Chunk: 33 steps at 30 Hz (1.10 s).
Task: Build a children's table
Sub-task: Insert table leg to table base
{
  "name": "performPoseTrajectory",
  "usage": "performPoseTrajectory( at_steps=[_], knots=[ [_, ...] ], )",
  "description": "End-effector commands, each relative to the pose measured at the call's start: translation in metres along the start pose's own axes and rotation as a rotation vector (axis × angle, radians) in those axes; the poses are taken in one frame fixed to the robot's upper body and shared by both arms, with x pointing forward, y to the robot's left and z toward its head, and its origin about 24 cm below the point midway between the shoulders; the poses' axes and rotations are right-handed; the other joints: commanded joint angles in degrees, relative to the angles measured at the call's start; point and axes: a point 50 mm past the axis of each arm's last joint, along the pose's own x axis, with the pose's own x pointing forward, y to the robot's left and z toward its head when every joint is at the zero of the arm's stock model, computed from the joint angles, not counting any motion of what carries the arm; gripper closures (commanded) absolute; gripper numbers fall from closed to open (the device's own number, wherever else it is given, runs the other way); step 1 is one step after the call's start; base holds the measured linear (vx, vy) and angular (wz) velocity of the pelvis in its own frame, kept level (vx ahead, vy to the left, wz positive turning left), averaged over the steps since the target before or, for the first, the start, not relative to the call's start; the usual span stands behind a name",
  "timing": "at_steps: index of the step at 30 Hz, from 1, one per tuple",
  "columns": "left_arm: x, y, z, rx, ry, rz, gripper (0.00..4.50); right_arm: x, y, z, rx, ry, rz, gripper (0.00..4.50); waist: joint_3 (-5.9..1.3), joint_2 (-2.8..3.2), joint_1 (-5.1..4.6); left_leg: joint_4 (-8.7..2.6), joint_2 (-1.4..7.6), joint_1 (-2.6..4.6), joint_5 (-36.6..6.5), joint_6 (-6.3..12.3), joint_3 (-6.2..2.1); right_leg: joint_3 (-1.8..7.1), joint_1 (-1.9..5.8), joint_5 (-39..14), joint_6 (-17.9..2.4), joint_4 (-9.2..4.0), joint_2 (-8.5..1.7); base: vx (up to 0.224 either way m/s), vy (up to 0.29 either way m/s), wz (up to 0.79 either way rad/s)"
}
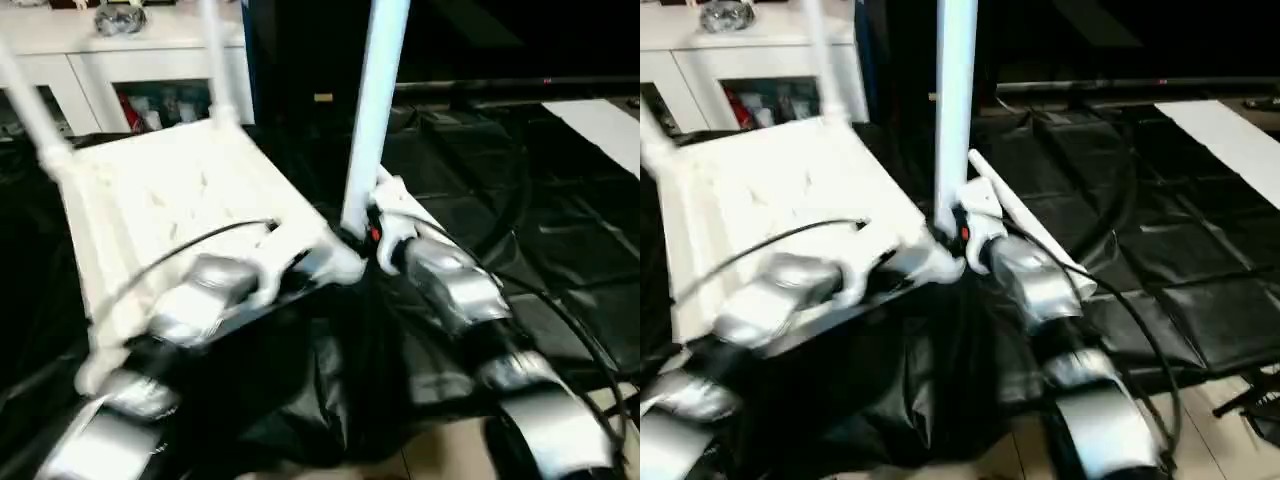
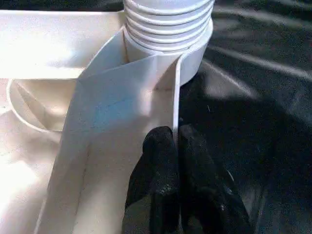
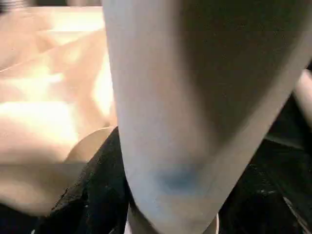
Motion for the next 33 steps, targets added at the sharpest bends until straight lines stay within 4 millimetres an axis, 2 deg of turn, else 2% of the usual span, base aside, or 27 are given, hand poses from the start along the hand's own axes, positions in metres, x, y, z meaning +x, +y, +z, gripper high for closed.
performPoseTrajectory(
  at_steps=[1, 8, 10, 13, 17, 18, 19, 21, 22, 23, 24, 25, 26, 27, 33],
  knots=[
    [0.002, -0.005, 0.033, 0.027, -0.100, 0.018, 4.50, -0.003, 0.018, -0.067, 0.100, 0.287, 0.011, 2.61, -2.89, 0.34, 0.14, -4.08, 0.22, -1.07, -13.76, 1.20, 0.33, 2.63, 2.63, -27.63, -4.73, -6.23, -2.85, 0.000, 0.000, 0.00],
    [0.008, -0.008, 0.036, 0.020, -0.087, 0.042, 4.50, 0.003, 0.031, -0.069, 0.114, 0.308, 0.032, 2.61, -3.21, 0.09, 0.22, -4.12, 0.46, -1.50, -10.31, 2.33, 0.44, 2.93, 3.14, -18.82, -7.92, -5.13, -2.78, 0.000, 0.000, 0.00],
    [0.007, -0.007, 0.035, 0.022, -0.085, 0.043, 4.50, 0.003, 0.031, -0.070, 0.110, 0.310, 0.031, 2.61, -3.09, 0.23, 0.16, -4.18, 0.46, -1.37, -11.54, 2.19, 0.46, 2.91, 3.05, -19.84, -8.15, -5.25, -2.78, 0.000, 0.000, 0.00],
    [0.007, -0.007, 0.034, 0.022, -0.086, 0.042, 4.50, 0.004, 0.032, -0.069, 0.095, 0.315, 0.035, 2.61, -3.03, 0.02, 0.02, -4.24, 0.39, -1.21, -13.49, 1.96, 0.42, 2.86, 2.93, -23.47, -7.04, -5.67, -2.86, 0.000, 0.000, 0.00],
    [0.006, -0.006, 0.034, 0.025, -0.088, 0.038, 4.50, 0.005, 0.033, -0.064, 0.108, 0.282, 0.074, 2.61, -2.97, -0.06, -0.06, -4.35, 0.46, -1.26, -13.71, 2.08, 0.36, 2.86, 2.80, -24.39, -6.43, -5.81, -2.88, 0.000, 0.000, 0.00],
    [0.006, -0.006, 0.034, 0.025, -0.089, 0.038, 4.50, 0.005, 0.033, -0.064, 0.109, 0.281, 0.073, 2.26, -2.97, -0.06, -0.06, -4.35, 0.46, -1.26, -13.71, 2.08, 0.36, 2.86, 2.80, -24.39, -6.43, -5.81, -2.88, 0.000, 0.000, 0.00],
    [0.006, -0.006, 0.034, 0.026, -0.090, 0.035, 4.50, 0.006, 0.032, -0.061, 0.114, 0.271, 0.071, 2.26, -2.96, -0.01, -0.13, -4.39, 0.48, -1.27, -14.13, 2.02, 0.30, 2.84, 2.76, -24.98, -6.31, -5.84, -2.90, 0.000, 0.000, 0.00],
    [0.005, -0.006, 0.034, 0.025, -0.092, 0.033, 4.50, 0.006, 0.029, -0.057, 0.118, 0.254, 0.071, 1.86, -2.92, 0.00, -0.19, -4.38, 0.47, -1.26, -14.56, 1.98, 0.28, 2.82, 2.68, -25.50, -6.28, -5.96, -2.93, 0.000, 0.000, 0.00],
    [0.005, -0.005, 0.034, 0.026, -0.094, 0.032, 4.50, 0.007, 0.029, -0.056, 0.119, 0.247, 0.070, 1.86, -2.92, 0.00, -0.19, -4.38, 0.47, -1.26, -14.56, 1.98, 0.28, 2.82, 2.68, -25.50, -6.28, -5.96, -2.93, 0.000, 0.000, 0.00],
    [0.004, -0.004, 0.034, 0.029, -0.098, 0.029, 4.50, 0.007, 0.027, -0.052, 0.121, 0.226, 0.070, 1.72, -3.00, 0.25, -0.15, -4.36, 0.51, -1.16, -14.35, 1.94, 0.32, 2.88, 2.64, -24.72, -6.67, -5.98, -3.00, 0.000, 0.000, 0.00],
    [0.003, -0.004, 0.034, 0.038, -0.103, 0.025, 4.50, 0.007, 0.025, -0.048, 0.121, 0.210, 0.070, 1.72, -3.20, 0.17, -0.12, -4.38, 0.58, -1.48, -13.17, 1.94, 0.24, 2.93, 2.95, -22.57, -7.13, -5.59, -2.99, 0.000, 0.000, 0.00],
    [0.003, -0.004, 0.034, 0.038, -0.103, 0.024, 4.50, 0.007, 0.025, -0.048, 0.121, 0.209, 0.070, 1.72, -3.12, 0.17, -0.14, -4.41, 0.62, -1.42, -13.04, 2.02, 0.28, 2.93, 2.82, -21.98, -7.44, -5.58, -2.91, 0.000, 0.000, 0.00],
    [0.001, -0.003, 0.034, 0.047, -0.106, 0.017, 4.50, 0.007, 0.022, -0.044, 0.120, 0.189, 0.076, 1.43, -3.09, 0.21, -0.18, -4.39, 0.59, -1.43, -12.97, 2.12, 0.31, 2.92, 2.83, -21.59, -7.64, -5.54, -2.87, 0.000, 0.000, 0.00],
    [0.000, -0.003, 0.033, 0.048, -0.106, 0.014, 4.50, 0.006, 0.020, -0.041, 0.120, 0.179, 0.080, 1.43, -3.06, 0.45, -0.19, -4.40, 0.61, -1.46, -13.11, 2.11, 0.32, 2.93, 2.88, -21.28, -8.00, -5.53, -2.93, 0.000, 0.000, 0.00],
    [-0.005, 0.001, 0.029, 0.064, -0.105, 0.003, 4.50, 0.001, 0.012, -0.028, 0.064, 0.123, 0.143, 0.94, -3.22, 0.46, -0.15, -4.25, 0.72, -1.63, -11.28, 2.77, 0.38, 3.05, 3.22, -17.13, -9.68, -5.02, -2.90, 0.000, 0.000, 0.00]
  ],
)
